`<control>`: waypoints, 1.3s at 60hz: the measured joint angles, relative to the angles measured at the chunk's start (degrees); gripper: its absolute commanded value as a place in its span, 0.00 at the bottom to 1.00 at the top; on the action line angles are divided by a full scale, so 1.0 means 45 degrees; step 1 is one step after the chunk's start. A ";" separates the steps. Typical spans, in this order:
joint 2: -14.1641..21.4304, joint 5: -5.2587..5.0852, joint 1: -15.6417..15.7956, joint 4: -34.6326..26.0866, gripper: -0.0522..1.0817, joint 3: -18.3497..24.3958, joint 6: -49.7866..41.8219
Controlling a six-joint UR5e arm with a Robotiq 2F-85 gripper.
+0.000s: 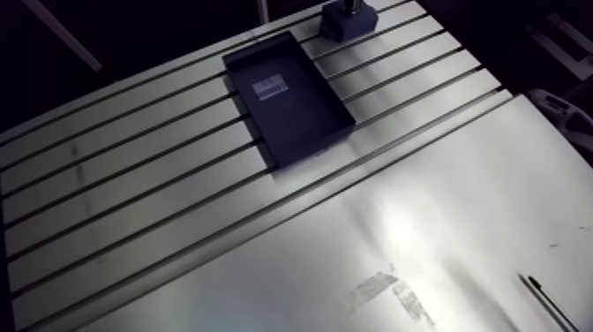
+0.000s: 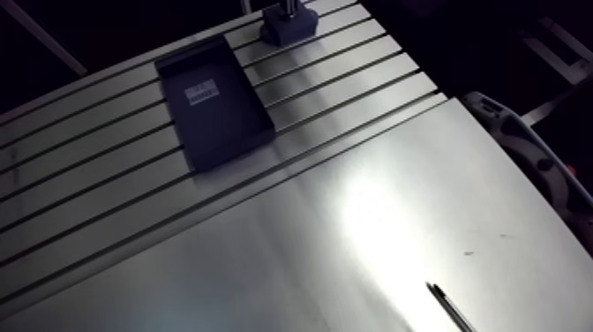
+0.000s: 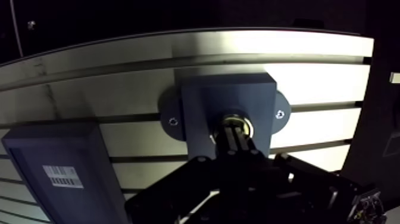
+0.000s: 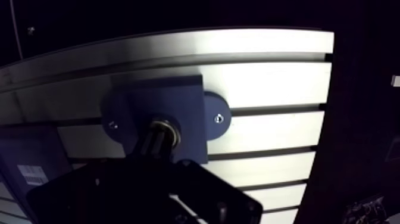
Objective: Pick up the bearing and press it into the housing until flush.
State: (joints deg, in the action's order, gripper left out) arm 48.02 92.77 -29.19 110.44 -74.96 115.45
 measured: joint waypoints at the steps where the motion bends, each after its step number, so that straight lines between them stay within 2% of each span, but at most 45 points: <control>1: -0.0001 0.0000 0.0000 0.0000 1.00 0.0001 0.0000; 78: -0.0017 0.0005 0.0035 0.0001 1.00 -0.0026 0.0114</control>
State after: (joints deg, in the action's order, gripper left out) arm 47.94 92.79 -29.03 110.44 -75.08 115.96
